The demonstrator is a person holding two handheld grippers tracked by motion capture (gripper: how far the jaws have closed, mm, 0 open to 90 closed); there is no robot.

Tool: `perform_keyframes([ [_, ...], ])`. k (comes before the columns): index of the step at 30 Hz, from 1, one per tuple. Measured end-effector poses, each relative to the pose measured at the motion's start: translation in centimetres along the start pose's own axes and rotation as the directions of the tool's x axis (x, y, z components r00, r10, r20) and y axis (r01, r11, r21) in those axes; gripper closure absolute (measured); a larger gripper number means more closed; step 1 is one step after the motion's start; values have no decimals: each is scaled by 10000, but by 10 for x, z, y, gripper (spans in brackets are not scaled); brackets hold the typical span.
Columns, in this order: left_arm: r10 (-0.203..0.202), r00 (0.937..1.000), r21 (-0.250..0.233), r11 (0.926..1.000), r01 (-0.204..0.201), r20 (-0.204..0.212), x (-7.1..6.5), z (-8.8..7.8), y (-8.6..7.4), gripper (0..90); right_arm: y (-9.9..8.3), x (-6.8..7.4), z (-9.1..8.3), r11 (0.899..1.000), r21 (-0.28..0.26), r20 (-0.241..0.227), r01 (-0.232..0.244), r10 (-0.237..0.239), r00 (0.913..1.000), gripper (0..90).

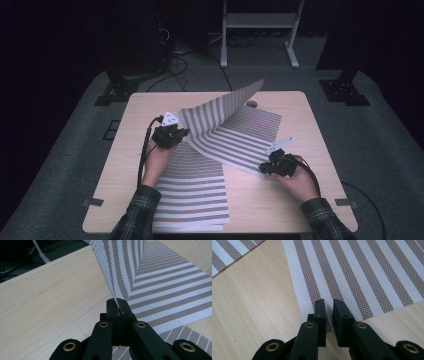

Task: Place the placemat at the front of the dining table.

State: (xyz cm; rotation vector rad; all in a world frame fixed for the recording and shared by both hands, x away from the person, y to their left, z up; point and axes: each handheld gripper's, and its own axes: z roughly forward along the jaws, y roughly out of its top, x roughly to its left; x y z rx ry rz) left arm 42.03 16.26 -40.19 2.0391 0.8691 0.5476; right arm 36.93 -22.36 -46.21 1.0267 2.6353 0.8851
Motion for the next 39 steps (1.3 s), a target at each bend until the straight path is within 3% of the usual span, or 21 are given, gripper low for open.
perform_keyframes([
  [14, -358, 9980, 309, 9988, 374, -521, 13, -7, -23, 863, 0, 1, 0, 10000, 40, 101, 12, -12, 9999, 802],
  [22, -383, 9951, 593, 9973, 438, -909, 18, -8, -31, 723, 1, 3, 0, 9999, 29, 228, 118, -119, 9997, 796],
  [23, -315, 9949, 652, 9972, 378, -954, 18, -7, -32, 629, 1, 2, 0, 9999, 13, 249, 125, -125, 9996, 793],
  [25, -177, 9926, 749, 9968, 268, -1198, 17, -8, -34, 605, 1, 2, 0, 9999, 6, 254, 133, -133, 9996, 793],
  [26, -210, 9925, 777, 9965, 305, -1203, 19, -11, -36, 537, 1, 2, 0, 9999, -3, 290, 147, -147, 9995, 790],
  [30, -193, 9941, 818, 9963, 281, -1067, 19, -16, -39, 427, 1, 2, 0, 9998, 11, 344, 194, -194, 9992, 785],
  [31, -223, 9961, 850, 9959, 295, -852, 19, -18, -42, 355, 0, 2, 0, 9998, 25, 414, 219, -219, 9989, 750],
  [34, -270, 9975, 865, 9957, 326, -656, 17, -23, -44, 304, 0, 1, 0, 9999, 2, 725, 146, -146, 9973, 665],
  [36, -356, 9987, 879, 9954, 386, -353, 12, -28, -44, 197, -1, -2, 0, 9999, -120, 536, -70, 77, 9985, 666],
  [39, -338, 9994, 781, 9964, 339, -26, 5, -34, -45, 172, -1, -1, 0, 9999, -127, 511, -96, 103, 9986, 639],
])
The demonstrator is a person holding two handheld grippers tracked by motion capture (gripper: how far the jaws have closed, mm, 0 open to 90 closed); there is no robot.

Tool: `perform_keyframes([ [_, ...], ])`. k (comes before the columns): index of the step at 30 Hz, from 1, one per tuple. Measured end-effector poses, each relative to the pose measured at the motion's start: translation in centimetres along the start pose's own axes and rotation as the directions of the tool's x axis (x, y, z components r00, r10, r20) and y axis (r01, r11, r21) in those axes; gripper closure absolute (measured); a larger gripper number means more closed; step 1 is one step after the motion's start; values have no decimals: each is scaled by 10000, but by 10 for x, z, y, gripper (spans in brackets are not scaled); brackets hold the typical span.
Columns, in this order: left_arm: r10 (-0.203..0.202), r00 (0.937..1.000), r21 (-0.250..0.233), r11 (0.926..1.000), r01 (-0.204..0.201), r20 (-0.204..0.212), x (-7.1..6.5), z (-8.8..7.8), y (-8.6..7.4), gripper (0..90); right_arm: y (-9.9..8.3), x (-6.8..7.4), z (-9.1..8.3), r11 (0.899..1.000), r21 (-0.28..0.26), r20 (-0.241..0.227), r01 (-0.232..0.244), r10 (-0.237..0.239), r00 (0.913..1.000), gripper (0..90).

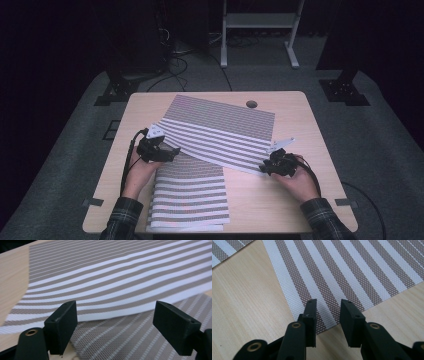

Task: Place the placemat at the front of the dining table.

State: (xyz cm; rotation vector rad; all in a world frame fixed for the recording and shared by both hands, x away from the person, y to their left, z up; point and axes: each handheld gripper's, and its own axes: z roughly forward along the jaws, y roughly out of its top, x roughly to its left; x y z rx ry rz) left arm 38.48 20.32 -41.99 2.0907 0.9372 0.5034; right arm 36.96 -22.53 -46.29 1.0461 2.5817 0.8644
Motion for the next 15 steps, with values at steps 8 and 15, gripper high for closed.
perform_keyframes([
  [8, 314, 9952, 7, 9995, -316, 928, -30, -14, -7, 0, 0, 3, -1, 9993, -311, -279, -214, 206, 9994, 531],
  [15, 1182, 9811, 427, 9911, -1261, 1535, -67, -15, -24, 0, 3, 10, 2, 9997, -186, -50, -150, 149, 9999, 449],
])
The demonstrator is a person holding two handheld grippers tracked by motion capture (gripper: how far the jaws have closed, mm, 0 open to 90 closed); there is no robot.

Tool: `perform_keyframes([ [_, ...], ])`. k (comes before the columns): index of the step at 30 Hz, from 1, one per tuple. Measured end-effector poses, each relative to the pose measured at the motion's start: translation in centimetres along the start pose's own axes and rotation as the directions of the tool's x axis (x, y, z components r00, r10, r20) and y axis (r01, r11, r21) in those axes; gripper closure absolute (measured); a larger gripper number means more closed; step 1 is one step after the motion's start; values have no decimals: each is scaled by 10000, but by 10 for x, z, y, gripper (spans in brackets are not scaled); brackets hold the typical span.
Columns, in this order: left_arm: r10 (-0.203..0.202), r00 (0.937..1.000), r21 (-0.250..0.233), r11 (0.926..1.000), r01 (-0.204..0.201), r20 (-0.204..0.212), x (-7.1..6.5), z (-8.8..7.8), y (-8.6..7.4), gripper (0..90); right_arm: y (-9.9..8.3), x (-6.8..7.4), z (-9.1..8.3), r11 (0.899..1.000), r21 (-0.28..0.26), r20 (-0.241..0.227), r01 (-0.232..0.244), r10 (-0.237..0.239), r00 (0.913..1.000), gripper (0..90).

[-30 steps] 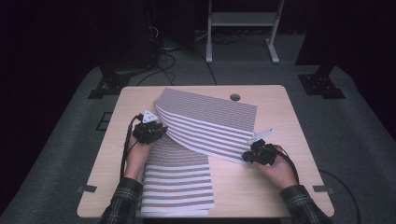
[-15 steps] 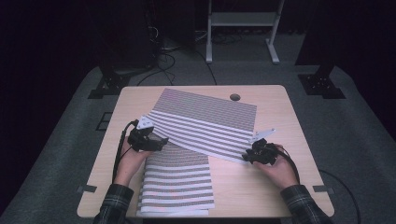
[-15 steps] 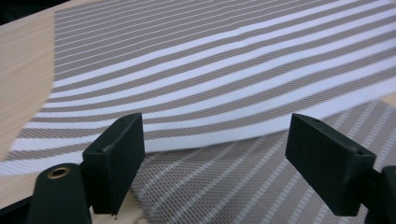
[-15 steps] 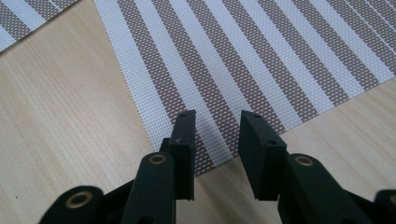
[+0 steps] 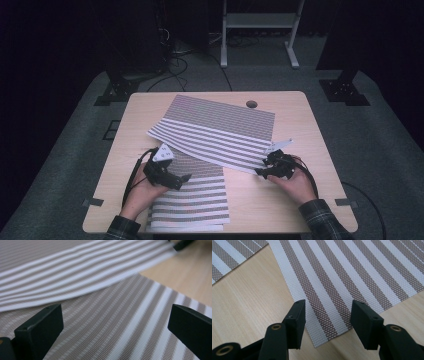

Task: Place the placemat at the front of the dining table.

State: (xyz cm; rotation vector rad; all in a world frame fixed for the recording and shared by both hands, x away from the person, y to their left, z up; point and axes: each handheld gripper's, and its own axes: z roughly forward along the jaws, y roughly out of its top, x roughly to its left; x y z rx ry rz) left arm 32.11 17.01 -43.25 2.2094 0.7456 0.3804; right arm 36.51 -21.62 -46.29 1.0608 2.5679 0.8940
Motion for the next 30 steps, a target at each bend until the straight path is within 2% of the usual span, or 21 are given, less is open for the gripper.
perform_keyframes([
  [2, 477, 9988, 622, 9970, -471, -84, -10, 7, -10, 0, 1, 0, 3, 10000, 19, 91, -14, 14, 10000, 448],
  [3, 477, 9988, 622, 9970, -471, -84, -10, 7, -10, 0, 1, 0, 3, 10000, -11, 122, -52, 52, 9999, 448],
  [4, 542, 9985, 841, 9950, -535, -62, -14, 11, -15, 0, 1, 0, 3, 10000, -11, 122, -52, 52, 9999, 448],
  [10, 1078, 9941, 1645, 9804, -1082, 115, -23, 24, -25, 0, 4, 1, 8, 10000, -46, 379, 66, -64, 9993, 435],
  [16, 983, 9949, 1639, 9813, -1008, 237, -22, 25, -27, 0, 3, -10, 9, 9993, -254, 502, -269, 282, 9983, 419],
  [20, 883, 9956, 1614, 9826, -920, 297, -20, 25, -28, 0, 7, -20, 9, 9993, -25, 622, -373, 374, 9974, 407],
  [23, 831, 9961, 1600, 9833, -870, 310, -20, 25, -28, 0, 8, -28, 10, 9982, -129, 631, -586, 593, 9962, 413],
  [30, 760, 9966, 1537, 9849, -801, 318, -20, 25, -29, 0, 13, -51, 11, 9965, 107, 890, -833, 821, 9926, 406],
])
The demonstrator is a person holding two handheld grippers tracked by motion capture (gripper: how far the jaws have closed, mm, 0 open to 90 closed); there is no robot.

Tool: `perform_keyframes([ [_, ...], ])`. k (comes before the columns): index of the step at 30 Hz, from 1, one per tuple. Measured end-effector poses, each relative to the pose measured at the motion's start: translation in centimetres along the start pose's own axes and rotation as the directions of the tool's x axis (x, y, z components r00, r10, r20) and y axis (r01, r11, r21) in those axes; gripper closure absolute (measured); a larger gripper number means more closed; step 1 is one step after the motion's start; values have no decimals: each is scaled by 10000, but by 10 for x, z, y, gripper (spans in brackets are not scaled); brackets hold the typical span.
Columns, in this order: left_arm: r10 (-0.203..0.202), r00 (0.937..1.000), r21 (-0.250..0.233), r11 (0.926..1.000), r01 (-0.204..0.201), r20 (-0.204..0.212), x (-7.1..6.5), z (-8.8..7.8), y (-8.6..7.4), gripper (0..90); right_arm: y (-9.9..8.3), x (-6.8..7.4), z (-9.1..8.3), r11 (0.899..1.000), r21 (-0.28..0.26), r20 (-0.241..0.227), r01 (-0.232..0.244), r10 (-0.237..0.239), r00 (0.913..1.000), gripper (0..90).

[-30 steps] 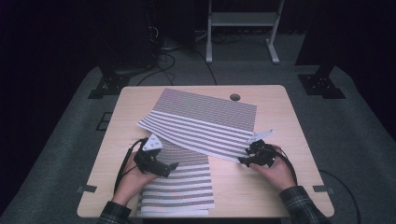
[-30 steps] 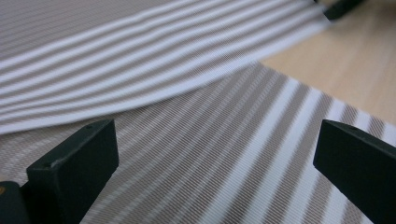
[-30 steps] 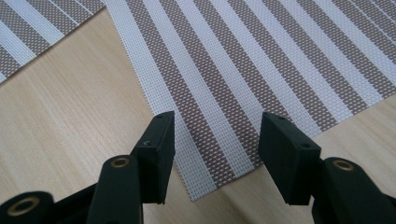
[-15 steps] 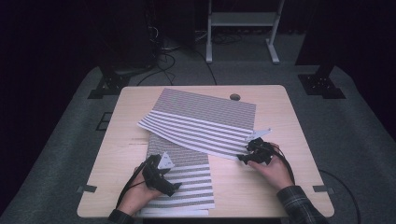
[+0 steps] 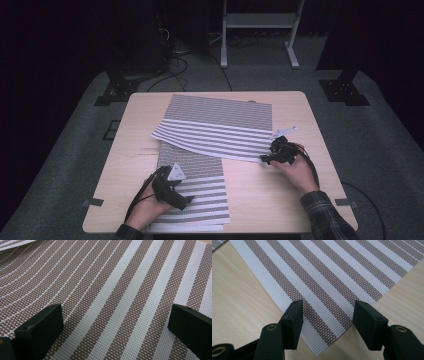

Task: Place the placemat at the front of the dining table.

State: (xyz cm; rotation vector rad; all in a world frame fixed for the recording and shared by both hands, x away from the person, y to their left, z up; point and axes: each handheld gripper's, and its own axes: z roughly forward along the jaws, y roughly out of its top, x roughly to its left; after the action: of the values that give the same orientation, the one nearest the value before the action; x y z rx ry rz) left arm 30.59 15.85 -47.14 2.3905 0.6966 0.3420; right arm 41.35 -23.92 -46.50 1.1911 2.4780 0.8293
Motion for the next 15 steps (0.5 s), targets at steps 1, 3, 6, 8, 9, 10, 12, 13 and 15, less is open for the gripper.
perform_keyframes([
  [1, 8, 10000, -10, 10000, -8, -8, 0, 0, 0, 0, 0, -3, 0, 10000, 22, 34, -53, 53, 10000, 405],
  [3, -6, 10000, -15, 10000, 6, 5, 0, 0, 0, 0, -2, -15, 0, 9995, -80, 86, -302, 303, 9995, 414],
  [6, -8, 10000, 3, 10000, 8, 17, 0, 0, 0, 0, -4, -24, -2, 9990, -110, 185, -424, 426, 9989, 412],
  [8, -13, 10000, -7, 10000, 13, 15, 0, 0, 0, 0, -5, -34, -5, 9989, -40, 604, -458, 460, 9971, 412],
  [9, -13, 10000, -7, 10000, 13, 15, 0, 0, 0, 0, -5, -34, -5, 9989, -40, 604, -458, 460, 9971, 412],
  [10, -10, 10000, 16, 10000, 10, 21, 1, 0, 0, 0, -6, -36, -5, 9986, -62, 627, -520, 523, 9967, 412],
  [12, -17, 10000, 38, 10000, 17, 27, 1, 0, 0, 0, -7, -41, -5, 9979, -102, 609, -639, 644, 9961, 414],
  [13, 9, 10000, 83, 10000, -9, -2, 1, 0, 1, 0, -8, -41, -6, 9979, -118, 596, -634, 640, 9962, 425],
  [15, -50, 9999, -76, 10000, 49, -103, 2, -4, 3, 5, -8, -39, -7, 9989, -135, 763, -446, 455, 9960, 479],
])
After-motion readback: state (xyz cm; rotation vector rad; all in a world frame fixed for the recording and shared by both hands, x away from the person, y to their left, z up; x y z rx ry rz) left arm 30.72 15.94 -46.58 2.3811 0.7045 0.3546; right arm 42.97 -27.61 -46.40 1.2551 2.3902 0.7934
